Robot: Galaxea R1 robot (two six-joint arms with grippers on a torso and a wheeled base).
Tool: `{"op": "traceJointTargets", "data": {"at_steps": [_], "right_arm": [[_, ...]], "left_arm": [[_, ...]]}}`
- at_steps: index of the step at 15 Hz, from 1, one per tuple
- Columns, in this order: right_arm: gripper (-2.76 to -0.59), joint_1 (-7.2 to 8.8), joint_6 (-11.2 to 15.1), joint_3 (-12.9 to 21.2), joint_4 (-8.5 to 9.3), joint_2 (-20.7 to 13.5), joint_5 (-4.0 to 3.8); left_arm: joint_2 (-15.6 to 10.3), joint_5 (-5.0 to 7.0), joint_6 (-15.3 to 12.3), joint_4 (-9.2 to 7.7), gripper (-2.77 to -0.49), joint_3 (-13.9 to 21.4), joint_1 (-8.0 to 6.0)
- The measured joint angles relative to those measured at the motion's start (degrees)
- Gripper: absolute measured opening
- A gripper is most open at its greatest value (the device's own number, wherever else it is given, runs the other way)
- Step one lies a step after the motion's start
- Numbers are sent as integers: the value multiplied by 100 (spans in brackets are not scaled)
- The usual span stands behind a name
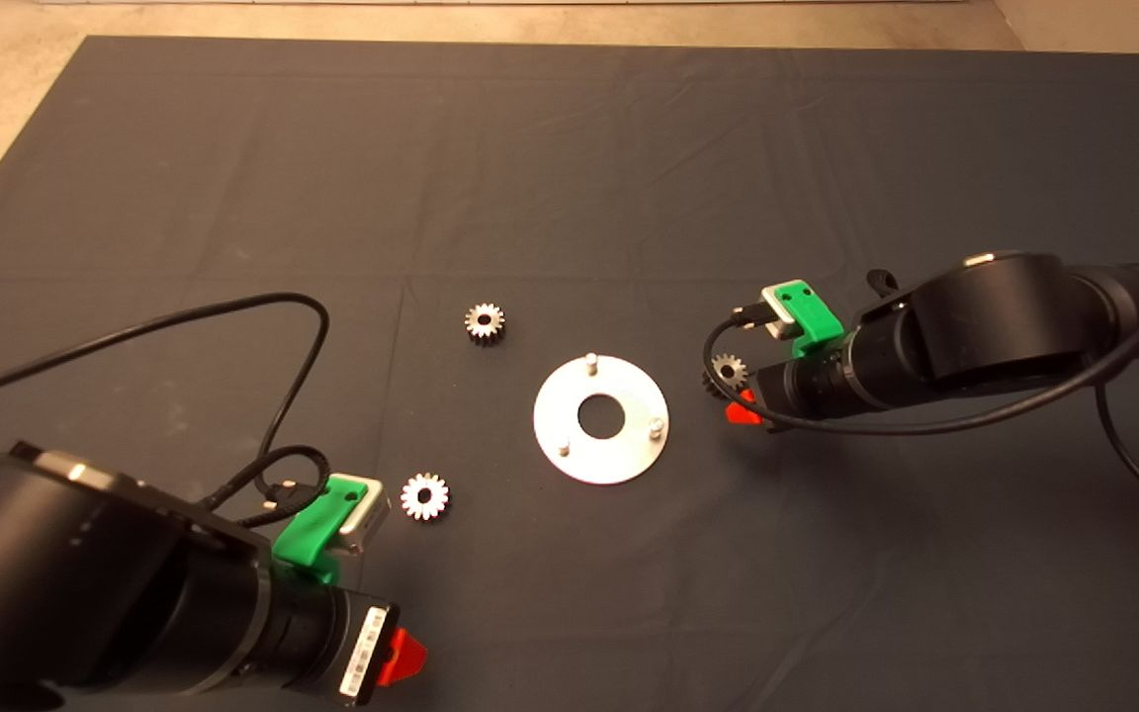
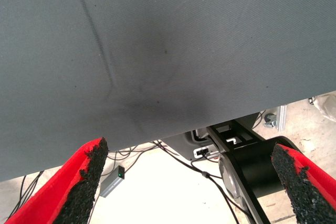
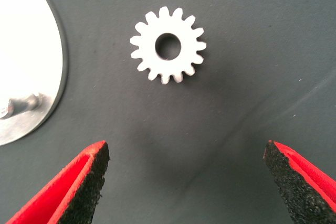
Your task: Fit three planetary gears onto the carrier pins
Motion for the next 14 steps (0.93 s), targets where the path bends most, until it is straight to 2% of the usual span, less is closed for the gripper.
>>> {"op": "traceJointTargets", "data": {"at_steps": [5, 14], "right_arm": [[-116, -1, -47, -299, -2, 117, -1], [-116, -17, -71, -920, -7, 597, 2]], "left_arm": [[2, 0, 0, 0, -104, 0, 0], [11, -1, -10, 1, -104, 0, 0]]}}
